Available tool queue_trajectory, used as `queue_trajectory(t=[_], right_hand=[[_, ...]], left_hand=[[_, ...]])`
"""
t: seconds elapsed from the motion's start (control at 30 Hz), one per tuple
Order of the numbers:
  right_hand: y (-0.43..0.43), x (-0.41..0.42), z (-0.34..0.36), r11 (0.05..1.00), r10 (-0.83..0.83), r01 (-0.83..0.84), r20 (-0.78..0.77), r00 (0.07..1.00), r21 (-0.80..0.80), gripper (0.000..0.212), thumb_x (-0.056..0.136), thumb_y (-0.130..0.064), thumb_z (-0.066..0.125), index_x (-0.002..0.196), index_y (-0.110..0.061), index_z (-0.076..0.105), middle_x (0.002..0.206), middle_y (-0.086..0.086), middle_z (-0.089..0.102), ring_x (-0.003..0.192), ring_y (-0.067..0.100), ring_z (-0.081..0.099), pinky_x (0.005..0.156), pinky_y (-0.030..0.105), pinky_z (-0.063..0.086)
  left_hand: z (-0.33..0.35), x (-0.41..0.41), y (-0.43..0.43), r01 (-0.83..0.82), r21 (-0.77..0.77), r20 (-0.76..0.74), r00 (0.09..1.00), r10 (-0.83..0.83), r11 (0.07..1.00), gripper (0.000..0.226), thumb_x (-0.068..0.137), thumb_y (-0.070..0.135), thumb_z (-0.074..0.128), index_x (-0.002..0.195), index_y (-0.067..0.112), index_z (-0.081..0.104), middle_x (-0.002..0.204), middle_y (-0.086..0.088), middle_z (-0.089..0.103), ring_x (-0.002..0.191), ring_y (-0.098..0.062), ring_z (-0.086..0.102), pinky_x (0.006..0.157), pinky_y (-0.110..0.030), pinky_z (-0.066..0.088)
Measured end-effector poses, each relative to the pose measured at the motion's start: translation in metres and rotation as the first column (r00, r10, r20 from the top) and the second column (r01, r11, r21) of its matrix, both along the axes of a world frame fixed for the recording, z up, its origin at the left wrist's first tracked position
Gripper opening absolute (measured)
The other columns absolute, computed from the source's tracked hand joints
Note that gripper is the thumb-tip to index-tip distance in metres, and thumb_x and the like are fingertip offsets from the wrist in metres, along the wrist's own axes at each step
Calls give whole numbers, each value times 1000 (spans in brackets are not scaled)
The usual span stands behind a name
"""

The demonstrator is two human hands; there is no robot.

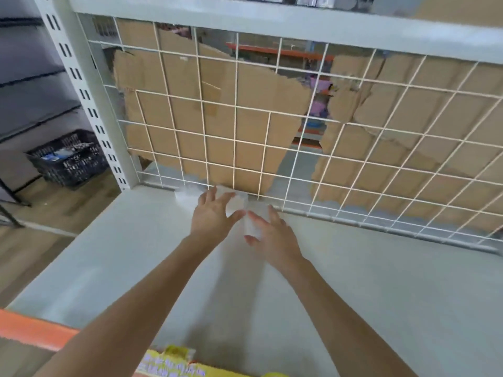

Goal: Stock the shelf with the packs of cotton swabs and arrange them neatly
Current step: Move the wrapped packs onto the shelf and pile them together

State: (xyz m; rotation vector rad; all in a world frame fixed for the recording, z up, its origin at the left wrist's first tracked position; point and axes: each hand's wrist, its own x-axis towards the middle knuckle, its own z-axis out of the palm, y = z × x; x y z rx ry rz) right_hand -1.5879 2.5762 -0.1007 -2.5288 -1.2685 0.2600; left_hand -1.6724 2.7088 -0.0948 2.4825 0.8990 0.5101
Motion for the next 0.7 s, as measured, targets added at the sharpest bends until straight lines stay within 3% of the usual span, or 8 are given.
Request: queue_trajectory(t=[0.2, 0.33, 0.5, 0.7], right_hand=[[10, -14, 1, 983, -175, 172, 50, 983, 70, 40, 90, -29, 53, 130, -27, 45, 144, 6, 33, 119, 27, 45, 94, 33, 39], [-7, -17, 4, 974, -225, 225, -5, 974, 29, 48, 87, -25, 56, 133, -26, 41, 128, 8, 42, 114, 26, 45, 88, 31, 41], [-57, -27, 4, 957, -283, 285, -49, 958, 58, 52, 86, -25, 57, 135, -32, 41, 129, 4, 44, 113, 23, 47, 89, 29, 42], [-144, -42, 13, 860, -404, 421, -119, 907, 288, 51, 82, -20, 66, 130, -29, 51, 127, -1, 50, 113, 21, 52, 88, 30, 44]], left_hand=[[-12, 7, 4, -16, 55, 37, 999, 14, 998, 49, 85, 40, 63, 128, 20, 51, 144, -12, 37, 130, -33, 30, 104, -40, 31], [-11, 2, 8, -19, -12, 63, 998, 20, 1000, 68, 80, 34, 70, 137, 12, 41, 142, -16, 35, 126, -35, 32, 103, -39, 30], [-7, -17, 9, 52, -82, 89, 995, -45, 995, 76, 75, 29, 74, 140, 15, 38, 138, -12, 37, 123, -32, 35, 102, -41, 34], [0, -52, -23, 221, -35, 272, 941, -204, 975, 77, 68, 18, 82, 136, 15, 45, 132, -8, 43, 119, -25, 42, 94, -38, 41]])
